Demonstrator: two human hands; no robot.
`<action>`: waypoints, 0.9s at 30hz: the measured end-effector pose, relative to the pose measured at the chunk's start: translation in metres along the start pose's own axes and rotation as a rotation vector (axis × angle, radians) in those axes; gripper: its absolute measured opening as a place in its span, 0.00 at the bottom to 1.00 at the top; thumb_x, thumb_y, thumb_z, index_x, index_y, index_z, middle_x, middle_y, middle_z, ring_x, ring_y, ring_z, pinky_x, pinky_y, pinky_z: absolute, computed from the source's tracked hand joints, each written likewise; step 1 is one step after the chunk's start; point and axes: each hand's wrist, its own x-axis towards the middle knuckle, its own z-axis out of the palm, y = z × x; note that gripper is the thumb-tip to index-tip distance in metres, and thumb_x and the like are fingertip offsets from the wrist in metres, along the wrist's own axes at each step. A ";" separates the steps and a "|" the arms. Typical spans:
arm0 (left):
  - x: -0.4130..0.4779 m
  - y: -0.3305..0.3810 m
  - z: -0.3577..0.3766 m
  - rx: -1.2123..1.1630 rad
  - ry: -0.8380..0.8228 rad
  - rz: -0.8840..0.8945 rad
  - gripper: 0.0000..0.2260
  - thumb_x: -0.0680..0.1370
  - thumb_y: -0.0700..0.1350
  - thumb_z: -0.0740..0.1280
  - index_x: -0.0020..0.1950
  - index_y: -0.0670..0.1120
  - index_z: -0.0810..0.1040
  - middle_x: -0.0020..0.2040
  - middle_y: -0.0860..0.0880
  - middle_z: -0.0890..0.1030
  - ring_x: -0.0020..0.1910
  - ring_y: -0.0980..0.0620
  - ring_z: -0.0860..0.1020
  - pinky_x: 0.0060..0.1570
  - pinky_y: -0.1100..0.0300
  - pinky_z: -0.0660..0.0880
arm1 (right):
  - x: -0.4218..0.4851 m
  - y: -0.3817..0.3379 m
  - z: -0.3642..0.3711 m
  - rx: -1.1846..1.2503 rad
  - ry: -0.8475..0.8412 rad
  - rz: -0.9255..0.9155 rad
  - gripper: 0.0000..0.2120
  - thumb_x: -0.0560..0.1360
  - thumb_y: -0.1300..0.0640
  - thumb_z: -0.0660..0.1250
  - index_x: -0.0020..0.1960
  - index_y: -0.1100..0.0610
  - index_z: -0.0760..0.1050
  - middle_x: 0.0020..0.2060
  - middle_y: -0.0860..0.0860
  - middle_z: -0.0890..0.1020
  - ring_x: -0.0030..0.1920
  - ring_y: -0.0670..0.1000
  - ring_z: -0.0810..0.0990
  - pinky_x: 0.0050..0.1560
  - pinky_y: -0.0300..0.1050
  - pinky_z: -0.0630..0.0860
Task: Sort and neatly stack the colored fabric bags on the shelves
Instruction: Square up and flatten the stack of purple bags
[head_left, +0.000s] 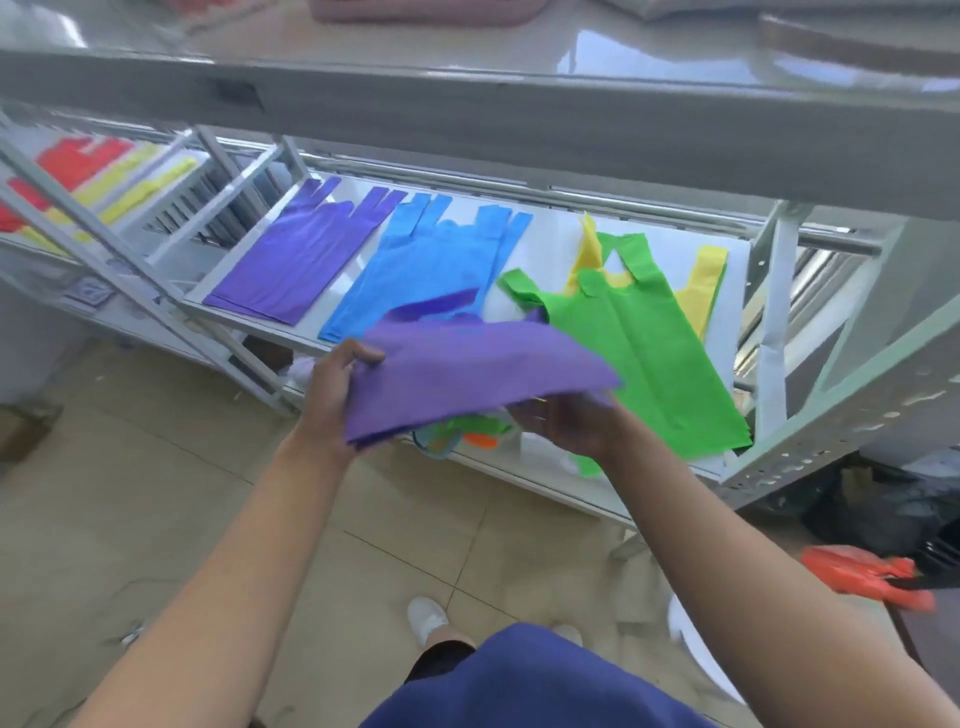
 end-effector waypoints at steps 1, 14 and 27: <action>-0.009 0.001 -0.020 0.021 0.025 0.019 0.31 0.66 0.42 0.68 0.70 0.39 0.78 0.60 0.41 0.81 0.52 0.41 0.82 0.50 0.52 0.80 | 0.006 -0.001 0.013 -0.042 0.038 0.002 0.19 0.82 0.53 0.64 0.70 0.62 0.72 0.44 0.49 0.89 0.45 0.49 0.88 0.46 0.43 0.83; -0.067 0.049 -0.188 -0.052 0.101 0.034 0.14 0.74 0.45 0.64 0.49 0.42 0.88 0.44 0.43 0.87 0.40 0.45 0.85 0.44 0.57 0.79 | 0.080 0.023 0.154 -0.338 -0.135 -0.102 0.12 0.78 0.63 0.71 0.62 0.60 0.82 0.53 0.57 0.87 0.47 0.51 0.87 0.46 0.43 0.84; 0.047 0.181 -0.279 -0.007 -0.002 0.197 0.21 0.76 0.41 0.70 0.69 0.37 0.79 0.55 0.40 0.85 0.49 0.42 0.84 0.50 0.51 0.82 | 0.177 -0.008 0.305 -0.381 0.305 -0.486 0.09 0.80 0.56 0.70 0.59 0.53 0.82 0.44 0.49 0.87 0.40 0.49 0.86 0.42 0.43 0.84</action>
